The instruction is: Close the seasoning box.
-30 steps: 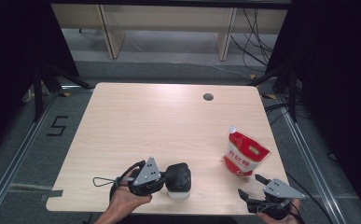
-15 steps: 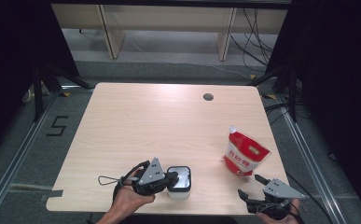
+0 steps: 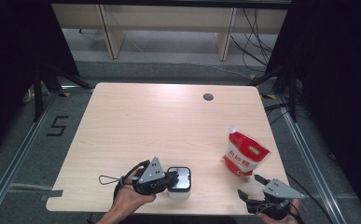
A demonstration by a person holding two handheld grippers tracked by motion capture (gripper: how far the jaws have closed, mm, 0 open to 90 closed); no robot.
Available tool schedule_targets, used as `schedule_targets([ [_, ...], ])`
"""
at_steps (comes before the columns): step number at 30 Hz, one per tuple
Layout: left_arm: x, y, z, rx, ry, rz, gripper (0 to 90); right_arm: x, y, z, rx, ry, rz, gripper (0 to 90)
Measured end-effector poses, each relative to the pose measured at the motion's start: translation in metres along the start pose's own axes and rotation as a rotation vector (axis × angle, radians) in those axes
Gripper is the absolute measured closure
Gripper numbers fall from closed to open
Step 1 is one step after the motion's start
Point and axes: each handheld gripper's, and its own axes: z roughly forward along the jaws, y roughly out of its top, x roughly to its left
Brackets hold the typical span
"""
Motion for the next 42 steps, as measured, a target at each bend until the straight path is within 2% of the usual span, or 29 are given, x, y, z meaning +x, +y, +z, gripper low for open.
schedule_targets([
  [1,0.001,0.001,-0.002,-0.002,0.002,-0.006,80.6,0.000,0.000,0.000,0.000,0.005,0.003,18.7],
  [2,0.003,0.001,-0.005,-0.022,0.001,-0.026,75.4,-0.001,0.000,0.000,-0.002,0.006,-0.001,18.7],
  [4,0.004,0.001,-0.007,-0.025,-0.004,-0.035,70.4,0.000,0.000,0.000,-0.001,0.004,-0.006,18.7],
  [8,0.006,-0.001,-0.017,-0.038,-0.005,-0.030,60.0,0.000,0.000,0.000,0.000,0.004,-0.004,18.7],
  [11,0.005,-0.002,-0.021,-0.047,-0.009,-0.054,54.9,0.001,0.000,0.000,0.004,-0.002,-0.003,18.6],
  [12,0.006,-0.003,-0.023,-0.047,-0.008,-0.045,52.4,0.000,0.000,0.000,0.004,-0.002,-0.004,18.6],
  [13,0.006,-0.005,-0.027,-0.053,-0.015,-0.060,45.9,0.001,0.000,0.000,0.001,-0.001,-0.001,18.6],
  [14,0.006,-0.005,-0.027,-0.053,-0.015,-0.060,43.4,0.001,0.000,0.000,0.001,-0.001,-0.001,18.6],
  [16,0.007,-0.009,-0.030,-0.051,-0.023,-0.093,39.6,0.001,0.000,0.000,0.002,0.000,-0.002,18.6],
  [18,0.008,-0.014,-0.034,-0.048,-0.019,-0.107,37.9,0.001,0.000,0.000,0.001,0.000,-0.002,18.6],
  [20,0.013,-0.018,-0.038,-0.029,-0.019,-0.079,36.7,0.000,0.000,0.000,0.001,0.000,-0.014,18.6],
  [21,0.013,-0.021,-0.039,-0.025,-0.011,-0.100,35.7,-0.001,0.000,0.000,-0.003,0.003,-0.026,18.7],
  [23,0.015,-0.026,-0.041,-0.024,-0.003,-0.112,33.7,-0.001,0.000,0.001,-0.013,0.001,-0.035,18.7],
  [24,0.016,-0.028,-0.043,-0.023,-0.003,-0.117,33.0,0.001,0.000,0.000,-0.001,0.003,-0.006,18.7],
  [26,0.019,-0.032,-0.045,-0.029,-0.010,-0.101,31.1,-0.001,0.000,0.000,-0.005,0.001,-0.030,18.7],
  [27,0.020,-0.036,-0.049,-0.027,0.003,-0.125,30.4,-0.001,0.000,0.001,-0.007,0.002,-0.035,18.7],
  [28,0.020,-0.036,-0.049,-0.027,0.003,-0.125,29.7,-0.001,0.000,0.001,-0.007,0.002,-0.035,18.7],
  [29,0.021,-0.038,-0.050,-0.028,-0.005,-0.116,29.7,-0.002,0.000,0.001,-0.019,-0.003,-0.055,18.7],
  [30,0.020,-0.040,-0.050,-0.043,0.006,-0.144,29.0,-0.002,0.000,0.001,-0.018,-0.002,-0.049,18.7],
  [31,0.020,-0.043,-0.053,-0.039,0.011,-0.154,28.1,-0.002,0.000,0.001,-0.018,-0.001,-0.055,18.7],
  [34,0.022,-0.046,-0.054,-0.039,0.001,-0.136,26.2,-0.001,0.000,0.001,-0.001,0.012,-0.035,18.6],
  [35,0.021,-0.049,-0.054,-0.031,0.013,-0.158,26.2,-0.001,0.000,0.001,-0.005,0.007,-0.042,18.7],
  [36,0.021,-0.053,-0.055,-0.025,0.010,-0.146,25.5,-0.002,0.000,0.001,-0.011,0.003,-0.049,18.7],
  [37,0.022,-0.055,-0.056,-0.019,0.012,-0.124,25.3,-0.001,0.000,0.000,-0.001,0.012,-0.032,18.6],
  [38,0.022,-0.055,-0.056,-0.019,0.012,-0.124,24.8,-0.001,0.000,0.000,0.001,0.013,-0.030,18.6],
  [39,0.020,-0.058,-0.057,-0.010,0.020,-0.143,24.2,-0.001,0.000,0.000,0.001,0.013,-0.035,18.6],
  [40,0.020,-0.058,-0.057,-0.010,0.020,-0.143,23.8,-0.001,0.000,0.000,0.001,0.014,-0.034,18.6],
  [41,0.021,-0.060,-0.057,-0.002,0.018,-0.124,23.8,-0.001,0.000,0.000,0.001,0.014,-0.034,18.6],
  [42,0.019,-0.063,-0.058,0.006,0.019,-0.134,22.5,-0.001,0.000,0.000,0.004,0.012,-0.030,18.2],
])
